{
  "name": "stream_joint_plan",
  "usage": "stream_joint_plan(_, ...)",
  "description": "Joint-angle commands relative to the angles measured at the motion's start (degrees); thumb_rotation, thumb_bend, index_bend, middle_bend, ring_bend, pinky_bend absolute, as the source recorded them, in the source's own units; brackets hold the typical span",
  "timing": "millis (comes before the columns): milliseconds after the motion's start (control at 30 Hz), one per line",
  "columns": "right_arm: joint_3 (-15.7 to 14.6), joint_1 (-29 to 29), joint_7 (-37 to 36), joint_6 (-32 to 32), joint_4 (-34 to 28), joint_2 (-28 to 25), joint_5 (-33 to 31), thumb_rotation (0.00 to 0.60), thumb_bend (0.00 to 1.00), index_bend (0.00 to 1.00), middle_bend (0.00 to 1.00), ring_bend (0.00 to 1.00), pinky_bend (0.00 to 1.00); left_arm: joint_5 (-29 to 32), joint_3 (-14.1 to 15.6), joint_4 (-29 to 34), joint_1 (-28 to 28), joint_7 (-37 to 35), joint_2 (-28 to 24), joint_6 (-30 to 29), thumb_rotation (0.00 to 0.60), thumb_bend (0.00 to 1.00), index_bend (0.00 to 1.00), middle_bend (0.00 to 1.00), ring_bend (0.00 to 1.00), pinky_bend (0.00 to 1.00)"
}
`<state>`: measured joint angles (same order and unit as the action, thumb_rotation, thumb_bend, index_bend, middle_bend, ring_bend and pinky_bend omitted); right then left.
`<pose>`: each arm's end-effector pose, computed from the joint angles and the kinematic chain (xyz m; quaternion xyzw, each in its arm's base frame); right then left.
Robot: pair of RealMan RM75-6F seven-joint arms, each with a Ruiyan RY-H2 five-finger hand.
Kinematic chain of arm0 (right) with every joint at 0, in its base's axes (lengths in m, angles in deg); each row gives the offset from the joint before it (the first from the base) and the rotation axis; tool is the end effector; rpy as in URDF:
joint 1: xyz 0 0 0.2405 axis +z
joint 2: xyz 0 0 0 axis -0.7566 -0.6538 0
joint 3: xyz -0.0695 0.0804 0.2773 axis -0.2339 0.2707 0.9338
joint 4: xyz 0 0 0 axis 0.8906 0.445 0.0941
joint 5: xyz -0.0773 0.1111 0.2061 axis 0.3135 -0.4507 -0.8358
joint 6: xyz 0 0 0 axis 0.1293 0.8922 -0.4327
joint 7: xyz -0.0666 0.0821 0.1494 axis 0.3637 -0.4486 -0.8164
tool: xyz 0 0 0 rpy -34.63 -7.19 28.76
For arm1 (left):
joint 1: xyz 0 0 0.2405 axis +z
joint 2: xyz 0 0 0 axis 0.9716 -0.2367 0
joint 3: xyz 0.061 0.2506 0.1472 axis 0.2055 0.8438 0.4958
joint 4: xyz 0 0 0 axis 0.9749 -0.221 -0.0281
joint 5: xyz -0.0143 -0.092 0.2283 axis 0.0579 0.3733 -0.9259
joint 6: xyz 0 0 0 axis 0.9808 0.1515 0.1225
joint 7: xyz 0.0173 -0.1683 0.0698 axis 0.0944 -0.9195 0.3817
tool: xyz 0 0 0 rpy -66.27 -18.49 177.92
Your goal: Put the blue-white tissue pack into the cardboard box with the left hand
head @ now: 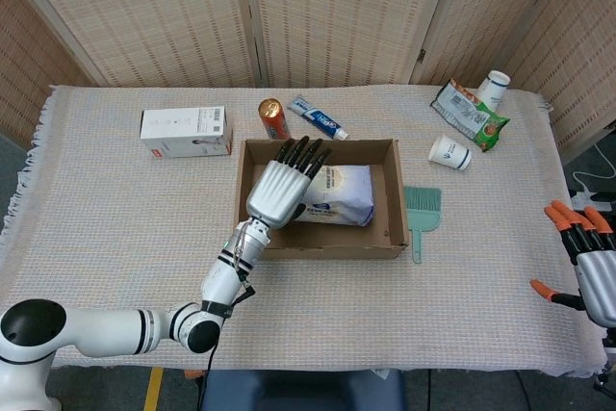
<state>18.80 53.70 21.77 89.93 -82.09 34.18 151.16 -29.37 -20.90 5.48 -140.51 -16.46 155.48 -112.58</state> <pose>-0.3510 -0.2267 0.1991 0.6010 -0.3662 0.4148 0.5768 0.0383 0.4470 -0.0511 -0.7424 -0.1897 -0.4467 0.4619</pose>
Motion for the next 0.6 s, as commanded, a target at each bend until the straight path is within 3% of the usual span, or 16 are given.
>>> stream_joint_plan(33, 0.0, -0.1, 0.1, 0.1, -0.1, 0.0, 0.1, 0.600, 0.00, 0.05, 0.03, 0.00, 0.00, -0.7, 0.1, 0.6, 0.6, -0.4, -0.5, -1.1, 0.600, 0.18, 0.00, 0.00, 0.00, 0.10)
stream_joint_plan(267, -0.2, -0.3, 0.4, 0.6, -0.2, 0.0, 0.5, 0.600, 0.00, 0.05, 0.03, 0.00, 0.00, -2.9, 1.0, 5.6, 3.3, 1.2, -5.1, -4.8, 0.600, 0.18, 0.00, 0.00, 0.00, 0.10)
stream_joint_plan(467, -0.5, -0.5, 0.5, 0.9, -0.5, -0.1, 1.2, 0.600, 0.00, 0.06, 0.03, 0.00, 0.00, -3.2, 3.0, 16.8, 9.8, 2.5, -16.8, -9.0, 0.600, 0.18, 0.00, 0.00, 0.00, 0.12)
stream_joint_plan(600, -0.7, -0.4, 0.5, 0.5, -0.7, 0.0, 1.6, 0.600, 0.00, 0.05, 0.03, 0.00, 0.00, -7.0, 7.7, 23.7, 17.4, -0.9, -26.8, -12.2, 0.600, 0.18, 0.00, 0.00, 0.00, 0.15)
